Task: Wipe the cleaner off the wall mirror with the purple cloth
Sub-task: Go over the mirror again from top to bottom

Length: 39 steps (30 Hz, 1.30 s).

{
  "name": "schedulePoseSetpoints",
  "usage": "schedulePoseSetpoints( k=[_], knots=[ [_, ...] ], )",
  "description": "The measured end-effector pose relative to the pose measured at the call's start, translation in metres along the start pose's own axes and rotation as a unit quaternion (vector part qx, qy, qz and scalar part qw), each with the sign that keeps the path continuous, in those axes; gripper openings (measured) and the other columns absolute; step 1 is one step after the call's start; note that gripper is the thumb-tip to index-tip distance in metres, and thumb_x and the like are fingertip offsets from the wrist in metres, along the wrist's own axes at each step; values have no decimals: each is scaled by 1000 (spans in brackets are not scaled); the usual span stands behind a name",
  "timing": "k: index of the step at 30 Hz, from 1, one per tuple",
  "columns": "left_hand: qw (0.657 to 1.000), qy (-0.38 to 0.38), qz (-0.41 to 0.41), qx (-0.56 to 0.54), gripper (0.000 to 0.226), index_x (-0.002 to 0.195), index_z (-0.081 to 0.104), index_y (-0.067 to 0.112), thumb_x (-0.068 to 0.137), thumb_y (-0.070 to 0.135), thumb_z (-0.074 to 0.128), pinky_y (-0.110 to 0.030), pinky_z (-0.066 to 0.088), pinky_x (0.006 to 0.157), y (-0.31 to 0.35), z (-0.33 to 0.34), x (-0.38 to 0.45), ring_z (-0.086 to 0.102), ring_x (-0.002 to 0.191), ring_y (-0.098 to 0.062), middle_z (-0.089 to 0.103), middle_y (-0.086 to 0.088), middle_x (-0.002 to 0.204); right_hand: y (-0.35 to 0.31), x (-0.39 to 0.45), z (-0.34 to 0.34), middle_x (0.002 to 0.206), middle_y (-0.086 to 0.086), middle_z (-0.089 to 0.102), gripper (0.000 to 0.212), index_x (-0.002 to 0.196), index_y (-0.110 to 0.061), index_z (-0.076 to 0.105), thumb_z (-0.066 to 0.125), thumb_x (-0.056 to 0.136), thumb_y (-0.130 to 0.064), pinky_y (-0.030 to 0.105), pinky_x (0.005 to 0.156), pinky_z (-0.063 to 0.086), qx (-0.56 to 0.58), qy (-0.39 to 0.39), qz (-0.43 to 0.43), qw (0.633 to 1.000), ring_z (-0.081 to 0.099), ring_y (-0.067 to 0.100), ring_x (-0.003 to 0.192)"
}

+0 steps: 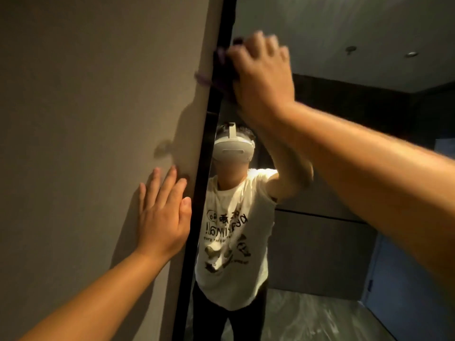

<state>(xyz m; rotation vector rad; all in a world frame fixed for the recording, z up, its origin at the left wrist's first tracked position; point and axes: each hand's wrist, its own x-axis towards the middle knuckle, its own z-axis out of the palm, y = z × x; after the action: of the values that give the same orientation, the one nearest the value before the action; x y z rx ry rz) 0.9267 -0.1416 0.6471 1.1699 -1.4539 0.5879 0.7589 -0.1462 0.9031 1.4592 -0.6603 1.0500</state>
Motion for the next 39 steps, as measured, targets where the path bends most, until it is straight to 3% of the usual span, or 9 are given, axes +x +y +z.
schedulePoseSetpoints(
  k=[5,9,13,19,23,28,32,36,39],
  knots=[
    [999,11,-8,-49,61,145,44,12,96,39,21,-51,7,121,24,-5,29,15,150,-22,29,-2,159,-57,-246,-38,105,5,66,23,120,-21,62,56,99,-30,41,76,48,140,-181,-255,940,61,29,87],
    [998,12,-30,-49,70,150,32,6,94,46,19,-44,0,123,51,1,41,6,151,-18,19,-6,162,-8,-248,-39,114,3,62,24,121,-24,62,57,98,-32,40,79,50,135,-185,-335,914,64,25,92],
    [997,47,-46,-27,70,151,24,2,95,44,26,-40,-6,122,58,14,43,1,151,-19,16,-11,163,104,-113,-35,111,11,61,35,118,-21,66,61,88,-38,43,73,41,-21,-20,-88,996,58,37,91],
    [995,85,-53,-14,65,149,29,1,95,37,31,-46,1,123,55,25,44,8,151,-23,23,-13,160,139,-4,-31,127,15,52,40,128,-23,56,46,97,-46,46,87,40,-82,-24,202,976,51,39,111],
    [994,92,-51,-22,64,148,31,-1,95,34,29,-47,3,123,55,23,42,10,151,-23,25,-13,160,40,-95,-23,99,10,63,34,109,-20,69,63,92,-50,39,70,41,28,-31,-11,999,55,31,86],
    [995,82,-58,-15,64,149,30,2,96,37,25,-45,2,123,55,22,42,8,151,-20,22,-10,161,24,-179,-46,106,8,67,33,121,-18,65,42,104,-36,44,74,51,104,-205,-295,928,62,30,87],
    [994,91,-61,-13,63,148,32,2,96,36,26,-46,4,123,56,24,41,10,151,-21,24,-10,160,110,-54,-36,106,12,62,35,116,-27,63,41,99,-49,42,71,43,-30,-28,-77,996,58,35,92],
    [993,96,-66,-5,64,148,34,0,95,36,26,-49,8,122,55,24,42,14,150,-24,27,-12,159,195,50,-20,142,16,46,48,136,-18,50,26,97,-32,47,106,33,-81,-20,303,949,41,37,131],
    [994,89,-65,-9,65,148,33,1,95,37,25,-49,8,122,59,24,43,13,151,-22,26,-11,160,142,73,-5,139,15,48,52,136,-20,50,21,96,-35,47,105,37,-56,-33,289,955,44,37,128]
  ],
)
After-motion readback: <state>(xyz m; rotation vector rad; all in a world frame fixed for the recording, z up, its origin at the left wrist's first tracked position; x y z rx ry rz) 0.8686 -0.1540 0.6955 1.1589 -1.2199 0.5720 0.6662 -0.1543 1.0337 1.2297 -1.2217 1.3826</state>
